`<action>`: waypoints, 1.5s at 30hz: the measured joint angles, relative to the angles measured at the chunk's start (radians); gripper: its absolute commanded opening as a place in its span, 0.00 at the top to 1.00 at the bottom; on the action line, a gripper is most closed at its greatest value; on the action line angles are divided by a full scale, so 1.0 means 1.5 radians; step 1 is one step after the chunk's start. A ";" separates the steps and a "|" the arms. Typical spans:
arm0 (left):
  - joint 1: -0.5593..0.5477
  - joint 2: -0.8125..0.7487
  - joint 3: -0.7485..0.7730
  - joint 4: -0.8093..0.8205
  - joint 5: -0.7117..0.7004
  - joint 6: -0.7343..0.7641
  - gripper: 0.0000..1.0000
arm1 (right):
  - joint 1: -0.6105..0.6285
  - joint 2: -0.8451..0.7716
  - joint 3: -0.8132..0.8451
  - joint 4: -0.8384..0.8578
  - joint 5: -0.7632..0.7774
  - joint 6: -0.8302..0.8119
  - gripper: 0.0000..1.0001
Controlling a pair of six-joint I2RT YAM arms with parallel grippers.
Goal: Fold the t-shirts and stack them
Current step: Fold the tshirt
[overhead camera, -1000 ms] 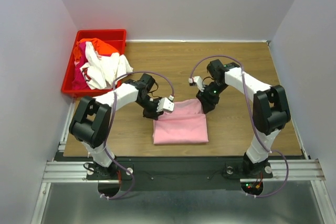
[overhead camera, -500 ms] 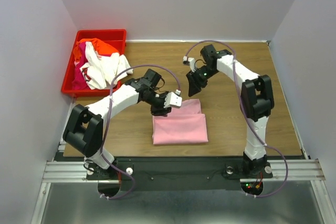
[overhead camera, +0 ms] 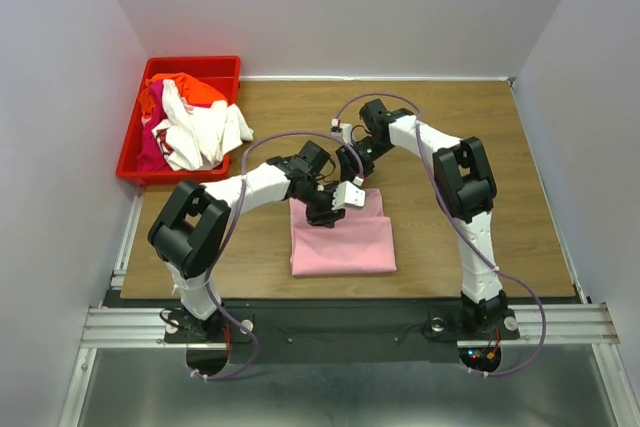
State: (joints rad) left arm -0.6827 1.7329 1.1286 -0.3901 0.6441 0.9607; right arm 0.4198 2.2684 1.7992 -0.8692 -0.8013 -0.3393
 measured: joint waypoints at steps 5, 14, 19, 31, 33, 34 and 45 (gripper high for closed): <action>-0.008 0.028 0.000 0.017 -0.007 -0.011 0.68 | 0.000 0.012 -0.024 0.027 -0.009 0.005 0.65; -0.009 0.032 0.005 0.013 -0.011 -0.016 1.00 | -0.002 0.013 -0.071 0.061 -0.044 0.002 0.78; -0.010 -0.014 0.006 0.004 -0.025 -0.013 1.00 | -0.002 0.013 -0.087 0.064 -0.064 0.002 0.79; 0.024 -0.039 0.060 -0.004 -0.069 0.030 1.00 | -0.002 0.013 -0.106 0.064 -0.092 -0.006 0.79; 0.037 -0.027 0.077 -0.005 -0.070 0.037 1.00 | -0.002 0.013 -0.106 0.064 -0.092 -0.007 0.79; 0.042 -0.018 0.087 -0.005 -0.071 0.042 1.00 | -0.002 0.013 -0.106 0.064 -0.092 -0.008 0.79; 0.065 0.060 0.100 0.022 -0.085 0.075 0.94 | -0.002 0.013 -0.106 0.063 -0.091 -0.012 0.75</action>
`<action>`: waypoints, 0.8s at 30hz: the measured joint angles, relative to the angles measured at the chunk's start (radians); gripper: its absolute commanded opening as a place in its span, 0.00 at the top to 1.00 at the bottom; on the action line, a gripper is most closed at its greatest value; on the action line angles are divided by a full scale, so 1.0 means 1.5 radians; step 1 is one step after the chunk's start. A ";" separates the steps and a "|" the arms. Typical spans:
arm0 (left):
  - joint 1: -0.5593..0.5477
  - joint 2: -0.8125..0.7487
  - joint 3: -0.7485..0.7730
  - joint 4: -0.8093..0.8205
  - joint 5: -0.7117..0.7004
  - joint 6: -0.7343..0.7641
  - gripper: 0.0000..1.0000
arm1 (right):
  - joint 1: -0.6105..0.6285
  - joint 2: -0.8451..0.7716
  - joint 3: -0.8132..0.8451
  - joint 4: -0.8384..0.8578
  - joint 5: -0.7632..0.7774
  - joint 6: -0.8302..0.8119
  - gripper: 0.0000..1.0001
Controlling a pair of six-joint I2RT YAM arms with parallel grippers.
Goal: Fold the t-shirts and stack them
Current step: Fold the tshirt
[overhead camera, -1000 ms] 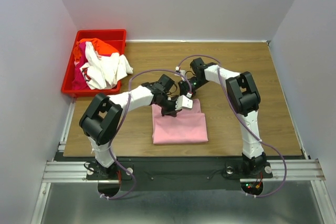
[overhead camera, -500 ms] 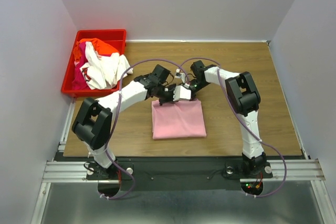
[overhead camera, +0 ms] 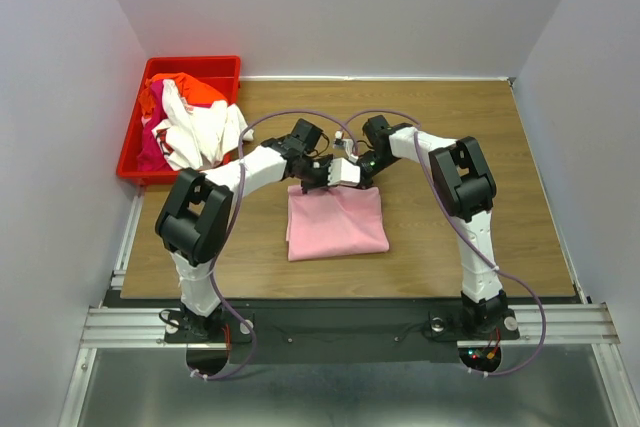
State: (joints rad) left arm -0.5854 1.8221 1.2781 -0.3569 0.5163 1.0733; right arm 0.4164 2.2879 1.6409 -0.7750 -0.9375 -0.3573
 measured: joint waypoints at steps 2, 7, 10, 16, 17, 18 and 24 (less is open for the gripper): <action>0.000 0.006 -0.002 0.009 -0.003 0.001 0.91 | 0.001 0.000 0.003 -0.003 0.004 0.001 0.71; 0.000 0.010 -0.002 0.013 -0.009 0.004 0.87 | 0.007 -0.006 0.035 -0.022 0.054 0.014 0.51; 0.003 0.010 -0.002 0.013 -0.016 0.008 0.72 | 0.006 -0.014 0.067 -0.023 0.119 0.017 0.46; 0.024 0.006 0.000 0.010 -0.028 -0.002 0.51 | -0.033 -0.037 0.134 -0.011 0.266 0.026 0.45; 0.030 0.001 0.000 0.010 -0.028 -0.007 0.51 | -0.039 -0.040 0.138 -0.011 0.276 0.028 0.46; 0.037 -0.006 0.000 0.009 -0.028 -0.013 0.51 | -0.055 -0.052 0.143 -0.011 0.287 0.032 0.47; 0.076 -0.093 -0.002 0.008 -0.009 -0.071 0.51 | -0.107 -0.152 0.105 -0.007 0.281 0.045 0.48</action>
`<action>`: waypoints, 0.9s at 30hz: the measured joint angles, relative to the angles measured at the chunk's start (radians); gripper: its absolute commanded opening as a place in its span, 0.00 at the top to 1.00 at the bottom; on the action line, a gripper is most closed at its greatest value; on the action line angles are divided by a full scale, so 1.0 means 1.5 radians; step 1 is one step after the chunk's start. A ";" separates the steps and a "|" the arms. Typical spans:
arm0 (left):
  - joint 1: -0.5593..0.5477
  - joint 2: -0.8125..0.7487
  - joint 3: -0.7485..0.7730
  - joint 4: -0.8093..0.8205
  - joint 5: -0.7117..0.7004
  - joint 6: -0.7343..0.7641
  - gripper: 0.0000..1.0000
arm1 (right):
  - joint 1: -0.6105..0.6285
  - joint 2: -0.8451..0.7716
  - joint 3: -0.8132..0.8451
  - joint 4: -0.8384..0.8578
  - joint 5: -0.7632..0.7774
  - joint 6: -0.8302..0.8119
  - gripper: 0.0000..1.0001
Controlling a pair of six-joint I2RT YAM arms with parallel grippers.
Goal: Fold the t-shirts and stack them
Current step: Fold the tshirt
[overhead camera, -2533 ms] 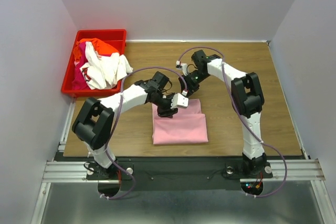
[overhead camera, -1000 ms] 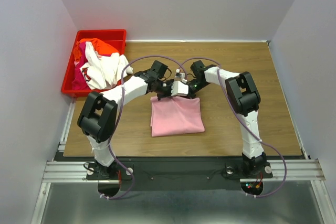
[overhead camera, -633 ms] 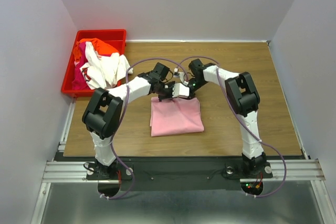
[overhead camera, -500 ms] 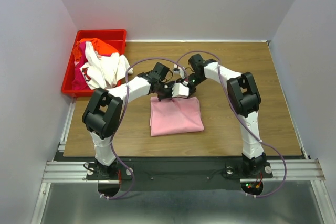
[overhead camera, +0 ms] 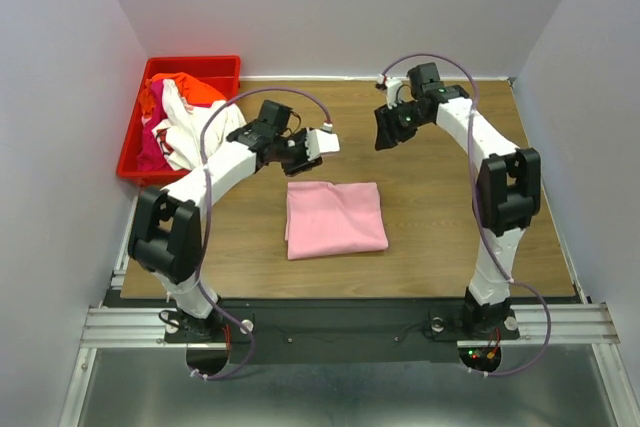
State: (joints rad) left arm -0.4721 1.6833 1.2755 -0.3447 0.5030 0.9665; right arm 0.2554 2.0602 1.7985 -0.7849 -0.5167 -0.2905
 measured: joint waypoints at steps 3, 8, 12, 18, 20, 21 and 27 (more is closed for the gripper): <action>0.008 -0.056 -0.031 0.024 0.022 -0.053 0.51 | -0.003 -0.079 -0.065 0.000 -0.038 0.003 0.47; 0.005 -0.071 -0.080 0.046 0.034 -0.128 0.49 | 0.012 -0.099 -0.119 -0.007 -0.088 0.001 0.46; 0.011 -0.020 -0.082 0.049 0.032 -0.166 0.47 | 0.019 -0.067 -0.130 -0.009 -0.102 -0.003 0.45; 0.034 0.027 -0.082 0.050 0.022 -0.189 0.46 | 0.024 -0.043 -0.150 -0.009 -0.107 -0.019 0.45; 0.040 0.028 -0.082 0.051 0.019 -0.189 0.46 | 0.027 -0.042 -0.159 -0.010 -0.107 -0.024 0.44; 0.042 0.028 -0.082 0.052 0.018 -0.189 0.46 | 0.029 -0.041 -0.164 -0.010 -0.107 -0.026 0.44; 0.050 0.045 -0.082 0.052 0.015 -0.186 0.56 | 0.037 -0.025 -0.175 -0.010 -0.106 -0.039 0.56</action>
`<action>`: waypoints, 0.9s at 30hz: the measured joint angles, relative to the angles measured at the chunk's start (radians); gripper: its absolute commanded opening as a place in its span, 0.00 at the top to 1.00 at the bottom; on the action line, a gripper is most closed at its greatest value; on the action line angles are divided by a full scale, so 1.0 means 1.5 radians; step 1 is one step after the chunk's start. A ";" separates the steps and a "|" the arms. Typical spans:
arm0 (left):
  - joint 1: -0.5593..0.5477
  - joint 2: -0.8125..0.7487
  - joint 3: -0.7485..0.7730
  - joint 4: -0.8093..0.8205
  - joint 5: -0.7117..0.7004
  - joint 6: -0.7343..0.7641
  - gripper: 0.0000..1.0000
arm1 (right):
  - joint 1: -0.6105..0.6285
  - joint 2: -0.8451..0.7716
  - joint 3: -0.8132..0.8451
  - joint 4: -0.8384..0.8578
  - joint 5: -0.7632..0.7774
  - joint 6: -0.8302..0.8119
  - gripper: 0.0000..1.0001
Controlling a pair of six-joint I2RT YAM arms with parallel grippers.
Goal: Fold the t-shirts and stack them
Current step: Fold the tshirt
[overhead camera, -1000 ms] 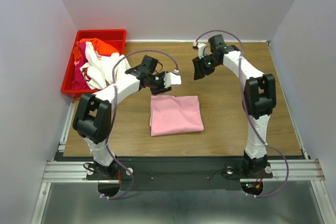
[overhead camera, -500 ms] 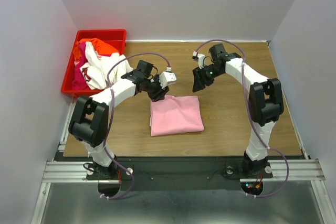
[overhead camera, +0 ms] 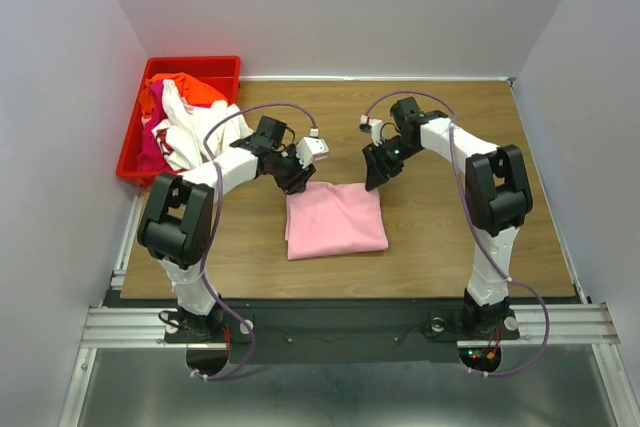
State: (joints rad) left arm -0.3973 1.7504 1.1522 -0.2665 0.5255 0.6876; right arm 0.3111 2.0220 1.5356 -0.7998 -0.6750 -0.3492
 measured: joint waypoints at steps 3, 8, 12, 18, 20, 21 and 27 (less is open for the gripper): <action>0.004 0.012 0.000 -0.002 0.000 0.006 0.77 | 0.003 0.003 0.000 -0.001 0.002 -0.003 0.88; 0.023 0.031 0.003 -0.014 0.005 0.014 0.99 | 0.003 0.001 0.000 0.000 0.010 -0.005 0.99; 0.043 0.045 0.021 -0.024 0.012 0.017 1.00 | 0.003 -0.014 0.000 0.001 0.021 -0.001 0.99; 0.052 0.084 0.059 -0.025 0.016 0.021 0.88 | 0.006 -0.009 0.000 0.022 0.051 0.011 0.99; 0.052 0.095 0.066 -0.025 0.015 0.021 0.85 | 0.006 0.003 0.003 0.037 0.069 0.023 1.00; 0.052 0.100 0.071 -0.025 0.014 0.021 0.82 | 0.007 0.011 0.007 0.043 0.080 0.028 0.99; 0.057 0.128 0.115 -0.024 0.010 0.014 0.62 | 0.007 0.049 0.040 0.070 0.143 0.066 0.64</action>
State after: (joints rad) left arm -0.3122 1.9427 1.3254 -0.3027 0.5411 0.7082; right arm 0.3218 2.0953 1.5963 -0.6945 -0.4606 -0.2501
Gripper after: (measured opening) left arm 0.333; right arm 0.094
